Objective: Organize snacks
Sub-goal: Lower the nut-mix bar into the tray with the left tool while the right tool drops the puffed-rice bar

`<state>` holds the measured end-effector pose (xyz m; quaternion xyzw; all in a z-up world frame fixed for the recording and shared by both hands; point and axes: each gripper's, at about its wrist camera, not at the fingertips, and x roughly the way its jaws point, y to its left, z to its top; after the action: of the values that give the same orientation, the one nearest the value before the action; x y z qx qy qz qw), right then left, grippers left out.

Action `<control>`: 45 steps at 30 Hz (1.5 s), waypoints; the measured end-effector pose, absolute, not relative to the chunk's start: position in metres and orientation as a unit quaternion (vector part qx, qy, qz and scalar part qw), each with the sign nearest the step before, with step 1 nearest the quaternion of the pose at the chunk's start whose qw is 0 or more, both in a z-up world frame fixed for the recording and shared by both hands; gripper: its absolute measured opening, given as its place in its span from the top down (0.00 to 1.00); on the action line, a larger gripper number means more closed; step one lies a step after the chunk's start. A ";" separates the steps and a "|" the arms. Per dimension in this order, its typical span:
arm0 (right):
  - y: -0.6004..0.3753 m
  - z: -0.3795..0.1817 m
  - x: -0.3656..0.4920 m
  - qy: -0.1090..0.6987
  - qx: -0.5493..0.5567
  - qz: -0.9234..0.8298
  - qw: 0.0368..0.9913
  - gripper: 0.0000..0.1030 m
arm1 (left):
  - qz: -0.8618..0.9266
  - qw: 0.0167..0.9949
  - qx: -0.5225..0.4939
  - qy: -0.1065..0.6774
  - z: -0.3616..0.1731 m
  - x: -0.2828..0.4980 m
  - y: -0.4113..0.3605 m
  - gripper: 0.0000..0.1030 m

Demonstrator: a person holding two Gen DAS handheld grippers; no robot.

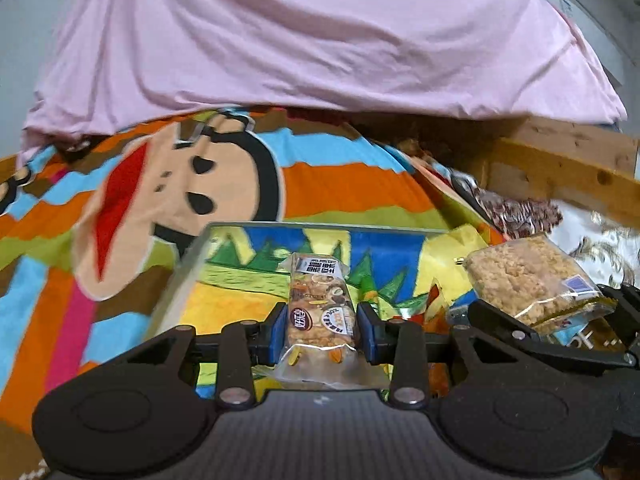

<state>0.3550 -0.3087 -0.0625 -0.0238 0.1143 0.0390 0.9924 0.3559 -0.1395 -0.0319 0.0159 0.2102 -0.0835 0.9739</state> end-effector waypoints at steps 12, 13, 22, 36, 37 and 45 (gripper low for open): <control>-0.336 -0.078 0.384 0.187 0.051 0.025 0.981 0.24 | -0.091 0.968 0.067 0.225 -0.057 0.389 -0.175 0.61; -0.337 -0.079 0.384 0.188 0.053 0.026 0.980 0.24 | -0.091 0.967 0.067 0.229 -0.057 0.390 -0.175 0.61; -0.343 -0.076 0.381 0.191 0.064 0.039 0.979 0.13 | -0.096 0.961 0.007 0.258 -0.059 0.388 -0.161 0.44; -0.347 -0.021 0.326 0.144 0.051 0.022 0.988 0.01 | -0.069 0.971 -0.075 0.216 -0.023 0.339 -0.117 0.13; -0.347 -0.013 0.317 0.136 0.051 0.019 0.989 0.01 | -0.068 0.972 -0.080 0.212 -0.019 0.332 -0.115 0.12; -0.349 0.031 0.238 0.085 0.050 0.000 0.995 0.01 | -0.069 0.979 -0.100 0.163 0.020 0.268 -0.107 0.01</control>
<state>0.2382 -0.3491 0.0310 0.0501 0.0855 0.0001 0.9951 0.2685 -0.1072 0.0200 -0.0996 0.1634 -0.0692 0.9791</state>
